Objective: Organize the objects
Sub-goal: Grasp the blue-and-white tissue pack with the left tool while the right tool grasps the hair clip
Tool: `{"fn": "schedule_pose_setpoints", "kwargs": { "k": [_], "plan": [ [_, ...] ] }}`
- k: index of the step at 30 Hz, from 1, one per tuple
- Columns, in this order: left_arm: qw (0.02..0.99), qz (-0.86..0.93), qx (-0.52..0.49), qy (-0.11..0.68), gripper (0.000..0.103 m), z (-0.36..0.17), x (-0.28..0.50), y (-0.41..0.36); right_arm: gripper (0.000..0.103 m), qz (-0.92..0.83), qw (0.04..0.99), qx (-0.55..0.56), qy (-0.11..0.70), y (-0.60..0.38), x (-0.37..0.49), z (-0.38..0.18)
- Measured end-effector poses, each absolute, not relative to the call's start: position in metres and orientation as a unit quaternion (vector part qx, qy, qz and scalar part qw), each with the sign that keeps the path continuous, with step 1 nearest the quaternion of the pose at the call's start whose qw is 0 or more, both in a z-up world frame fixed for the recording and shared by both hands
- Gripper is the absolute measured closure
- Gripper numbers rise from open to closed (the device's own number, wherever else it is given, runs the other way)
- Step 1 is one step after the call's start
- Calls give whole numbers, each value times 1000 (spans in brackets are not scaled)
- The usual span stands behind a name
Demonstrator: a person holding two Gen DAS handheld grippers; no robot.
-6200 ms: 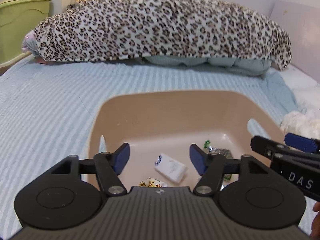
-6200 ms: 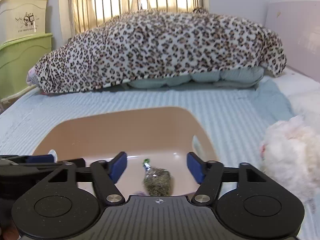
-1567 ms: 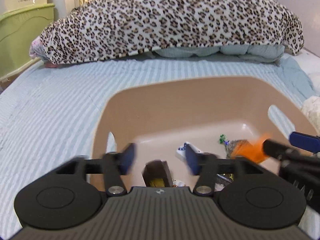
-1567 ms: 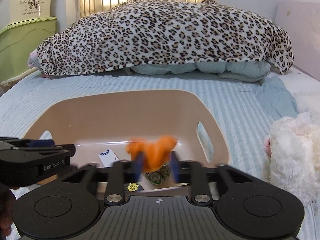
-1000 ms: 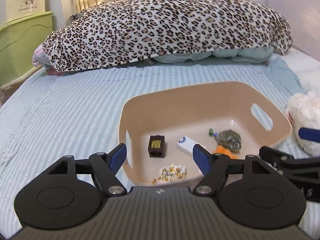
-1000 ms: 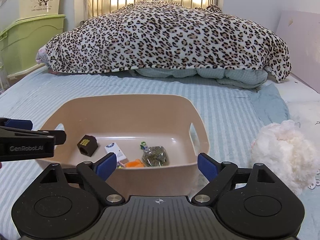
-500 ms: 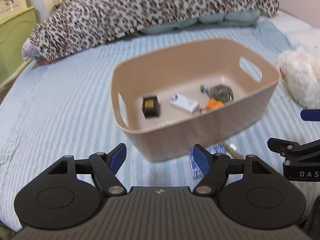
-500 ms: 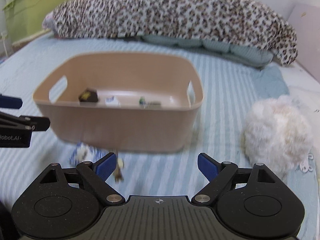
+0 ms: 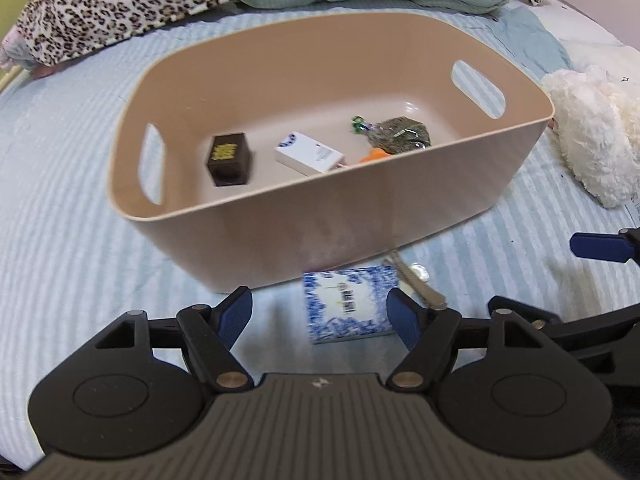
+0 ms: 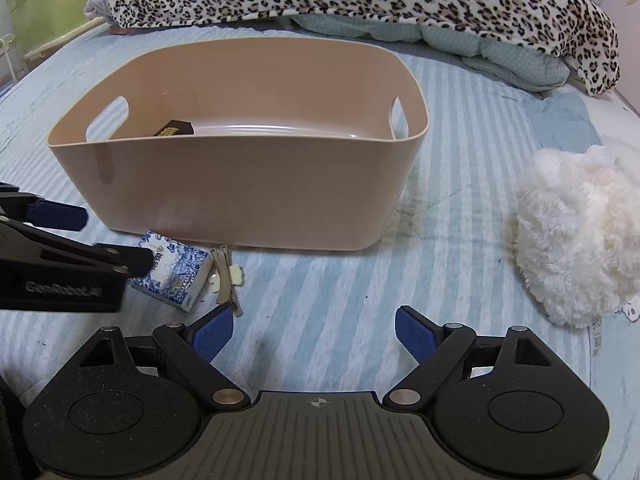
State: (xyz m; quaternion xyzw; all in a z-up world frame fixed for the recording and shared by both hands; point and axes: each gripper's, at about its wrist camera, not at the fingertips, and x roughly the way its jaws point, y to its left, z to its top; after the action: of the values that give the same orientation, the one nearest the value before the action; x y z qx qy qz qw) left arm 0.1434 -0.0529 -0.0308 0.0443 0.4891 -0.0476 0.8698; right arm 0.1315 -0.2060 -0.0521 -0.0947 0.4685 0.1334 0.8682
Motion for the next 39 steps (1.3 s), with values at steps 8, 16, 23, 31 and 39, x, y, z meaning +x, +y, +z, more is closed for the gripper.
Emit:
{"fn": "schedule_pose_setpoints", "kwargs": {
  "k": [8, 16, 23, 31, 39],
  "plan": [
    [868, -60, 10, 493, 15, -48, 157, -61, 14, 129, 856, -100, 491, -204, 143, -68],
    [857, -32, 29, 514, 14, -65, 166, -52, 14, 138, 846, -111, 502, -192, 149, -77],
    [846, -11, 8, 534, 14, -73, 170, -24, 14, 158, 844, -111, 501, -176, 152, -86],
    [842, -7, -23, 539, 14, -75, 172, 0, 17, 173, 843, -118, 495, -152, 158, -96],
    [843, -18, -31, 537, 37, -68, 171, 9, 57, 179, 845, -120, 489, -143, 156, -95]
  ]
}}
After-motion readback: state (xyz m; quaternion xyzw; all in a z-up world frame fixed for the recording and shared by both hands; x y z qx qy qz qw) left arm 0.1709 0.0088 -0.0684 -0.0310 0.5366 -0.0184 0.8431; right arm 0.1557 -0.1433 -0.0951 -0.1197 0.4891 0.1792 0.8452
